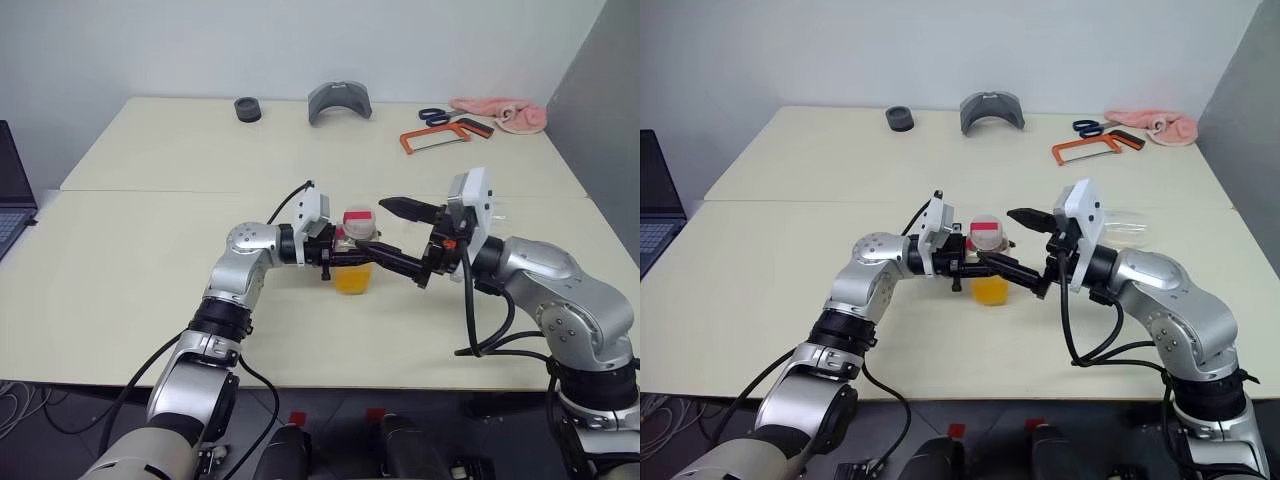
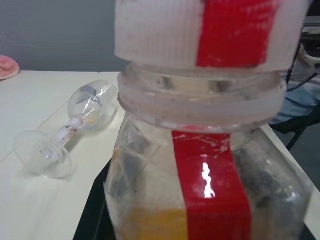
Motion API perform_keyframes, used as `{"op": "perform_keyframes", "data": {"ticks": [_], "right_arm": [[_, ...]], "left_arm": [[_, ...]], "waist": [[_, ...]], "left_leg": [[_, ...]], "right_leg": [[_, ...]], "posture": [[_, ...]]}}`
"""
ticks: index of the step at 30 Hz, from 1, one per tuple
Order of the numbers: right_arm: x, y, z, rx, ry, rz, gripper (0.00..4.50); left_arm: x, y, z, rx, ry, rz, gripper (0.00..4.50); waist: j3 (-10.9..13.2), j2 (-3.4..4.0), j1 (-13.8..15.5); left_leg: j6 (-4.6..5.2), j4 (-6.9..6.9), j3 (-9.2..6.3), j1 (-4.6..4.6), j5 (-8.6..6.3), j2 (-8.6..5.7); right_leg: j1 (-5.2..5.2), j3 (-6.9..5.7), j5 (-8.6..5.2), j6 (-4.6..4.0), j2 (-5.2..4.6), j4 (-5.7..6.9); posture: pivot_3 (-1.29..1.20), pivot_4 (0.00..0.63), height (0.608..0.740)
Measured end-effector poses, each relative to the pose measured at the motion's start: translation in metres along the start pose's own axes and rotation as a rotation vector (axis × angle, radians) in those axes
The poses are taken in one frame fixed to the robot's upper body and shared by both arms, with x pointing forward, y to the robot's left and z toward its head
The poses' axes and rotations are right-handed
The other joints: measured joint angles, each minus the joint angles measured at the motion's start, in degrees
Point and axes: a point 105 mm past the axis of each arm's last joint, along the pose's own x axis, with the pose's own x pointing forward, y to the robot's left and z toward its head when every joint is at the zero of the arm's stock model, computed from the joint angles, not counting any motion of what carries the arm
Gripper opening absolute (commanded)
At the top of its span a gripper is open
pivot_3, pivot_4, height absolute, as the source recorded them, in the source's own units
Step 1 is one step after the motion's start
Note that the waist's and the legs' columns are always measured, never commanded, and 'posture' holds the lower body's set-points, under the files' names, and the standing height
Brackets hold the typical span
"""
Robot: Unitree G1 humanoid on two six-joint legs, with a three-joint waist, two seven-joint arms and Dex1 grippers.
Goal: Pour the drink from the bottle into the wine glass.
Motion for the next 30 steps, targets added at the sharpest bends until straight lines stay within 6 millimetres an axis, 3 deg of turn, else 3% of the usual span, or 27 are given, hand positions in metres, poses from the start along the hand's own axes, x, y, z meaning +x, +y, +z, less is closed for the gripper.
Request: {"op": "perform_keyframes", "data": {"ticks": [13,17,22,30], "right_arm": [[0.018,-0.01,-0.004,-0.004,0.024,-0.008,4.5],[0.02,-0.01,-0.003,-0.002,0.017,-0.002,3.58],[0.021,-0.006,-0.001,0.004,0.005,0.03,1.85],[0.021,-0.004,-0.002,-0.104,0.013,0.013,1.85]], "left_arm": [[0.001,-0.002,0.0,0.002,0.001,-0.02,1.6],[0.001,-0.002,0.0,0.003,0.001,-0.02,1.6],[0.002,-0.002,0.001,0.003,0.0,-0.015,1.6],[0.002,-0.002,0.001,0.006,-0.003,-0.013,1.6]], "waist": [[0.0,0.0,-0.03],[0.0,0.0,-0.03],[0.0,0.0,-0.03],[0.0,0.0,-0.03]], "left_leg": [[0.0,0.0,0.0,0.01,0.0,0.01],[0.0,0.0,-0.01,0.01,0.0,0.01],[0.0,0.0,-0.01,0.01,0.0,0.01],[0.0,0.0,0.0,0.01,0.0,-0.01]], "right_leg": [[0.0,0.0,0.0,0.0,0.0,0.0],[0.0,0.0,0.0,0.0,0.0,0.0],[0.0,0.0,0.0,0.0,0.0,0.0],[0.0,0.0,0.0,0.0,0.0,0.0]], "posture": [[0.0,0.15,0.74],[0.0,0.15,0.74],[0.0,0.15,0.74],[0.0,0.15,0.74]]}}
